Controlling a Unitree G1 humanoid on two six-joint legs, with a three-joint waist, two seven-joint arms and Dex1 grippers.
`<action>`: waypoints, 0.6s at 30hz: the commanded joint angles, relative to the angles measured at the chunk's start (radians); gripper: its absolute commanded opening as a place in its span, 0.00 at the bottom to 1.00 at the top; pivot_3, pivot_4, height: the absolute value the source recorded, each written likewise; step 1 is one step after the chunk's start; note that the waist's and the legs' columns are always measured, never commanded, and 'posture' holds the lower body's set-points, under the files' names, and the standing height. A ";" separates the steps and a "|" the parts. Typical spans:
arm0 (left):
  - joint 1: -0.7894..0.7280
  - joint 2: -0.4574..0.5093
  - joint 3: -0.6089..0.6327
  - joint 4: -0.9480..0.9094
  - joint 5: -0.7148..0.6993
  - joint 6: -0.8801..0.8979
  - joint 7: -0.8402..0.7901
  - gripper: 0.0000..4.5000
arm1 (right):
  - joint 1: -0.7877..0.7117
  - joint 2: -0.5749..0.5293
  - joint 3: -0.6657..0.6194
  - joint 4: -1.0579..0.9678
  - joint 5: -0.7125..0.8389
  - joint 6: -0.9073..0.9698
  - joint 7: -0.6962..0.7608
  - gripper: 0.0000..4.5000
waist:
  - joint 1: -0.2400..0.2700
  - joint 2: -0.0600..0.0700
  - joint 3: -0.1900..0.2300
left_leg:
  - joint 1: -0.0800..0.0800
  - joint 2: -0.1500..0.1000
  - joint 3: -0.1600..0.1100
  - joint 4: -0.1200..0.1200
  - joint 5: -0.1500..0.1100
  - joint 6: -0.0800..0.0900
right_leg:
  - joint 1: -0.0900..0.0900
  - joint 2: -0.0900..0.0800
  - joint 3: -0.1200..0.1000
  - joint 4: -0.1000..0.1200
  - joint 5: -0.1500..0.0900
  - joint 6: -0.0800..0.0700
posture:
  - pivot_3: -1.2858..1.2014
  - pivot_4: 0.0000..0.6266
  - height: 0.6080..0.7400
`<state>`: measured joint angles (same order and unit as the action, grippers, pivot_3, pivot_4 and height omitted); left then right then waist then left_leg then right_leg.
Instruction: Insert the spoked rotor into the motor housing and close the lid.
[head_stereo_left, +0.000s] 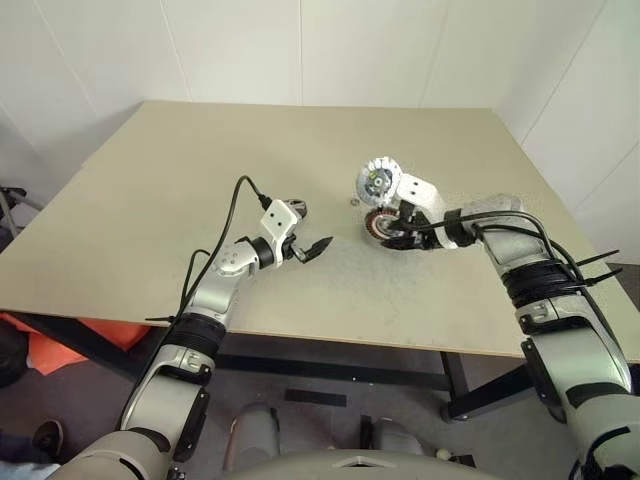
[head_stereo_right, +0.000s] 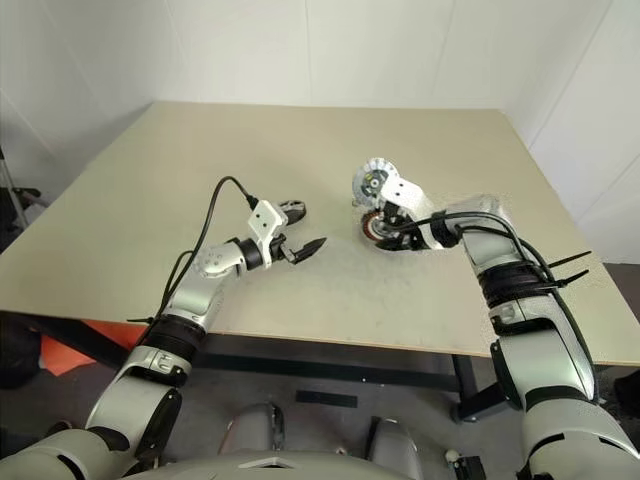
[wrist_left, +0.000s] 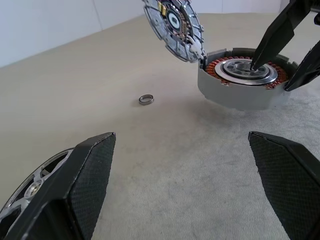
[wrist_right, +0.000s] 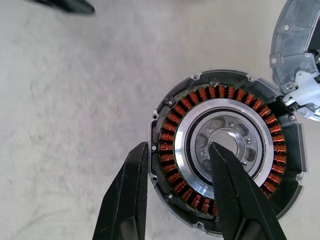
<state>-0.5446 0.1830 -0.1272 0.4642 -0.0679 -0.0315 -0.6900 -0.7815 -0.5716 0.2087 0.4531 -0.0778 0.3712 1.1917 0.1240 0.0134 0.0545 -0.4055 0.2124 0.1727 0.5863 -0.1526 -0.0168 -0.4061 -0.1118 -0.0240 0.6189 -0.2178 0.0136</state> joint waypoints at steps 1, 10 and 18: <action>-0.017 0.004 0.003 -0.021 -0.004 -0.006 0.002 1.00 | -0.025 0.012 -0.026 -0.079 0.034 0.036 -0.034 0.38 | 0.002 0.000 0.000 | 0.000 0.000 0.000 0.000 0.000 0.000 | 0.000 0.000 0.000 0.000 0.000 0.000 | 0.52 0.00 1.00; -0.015 0.008 0.004 -0.024 -0.003 -0.008 0.003 1.00 | 0.044 0.074 -0.001 -0.209 0.065 0.151 -0.085 0.38 | 0.000 0.000 0.000 | 0.001 0.000 0.000 -0.004 0.002 -0.003 | 0.000 0.000 0.001 0.000 0.000 0.000 | 0.52 0.00 1.00; -0.020 0.011 0.003 -0.021 -0.004 -0.009 0.000 1.00 | 0.086 0.099 0.024 -0.245 0.065 0.195 -0.136 0.38 | 0.000 0.000 0.000 | 0.001 0.000 0.000 -0.005 0.003 -0.004 | 0.000 0.000 0.001 -0.001 0.000 0.000 | 0.52 0.00 1.00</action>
<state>-0.5446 0.1898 -0.1272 0.4645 -0.0679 -0.0316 -0.6905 -0.6824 -0.4736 0.2433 0.2564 -0.0277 0.5748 1.0750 0.1241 0.0133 0.0546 -0.4044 0.2124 0.1724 0.5814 -0.1500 -0.0212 -0.4065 -0.1116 -0.0226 0.6183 -0.2176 0.0133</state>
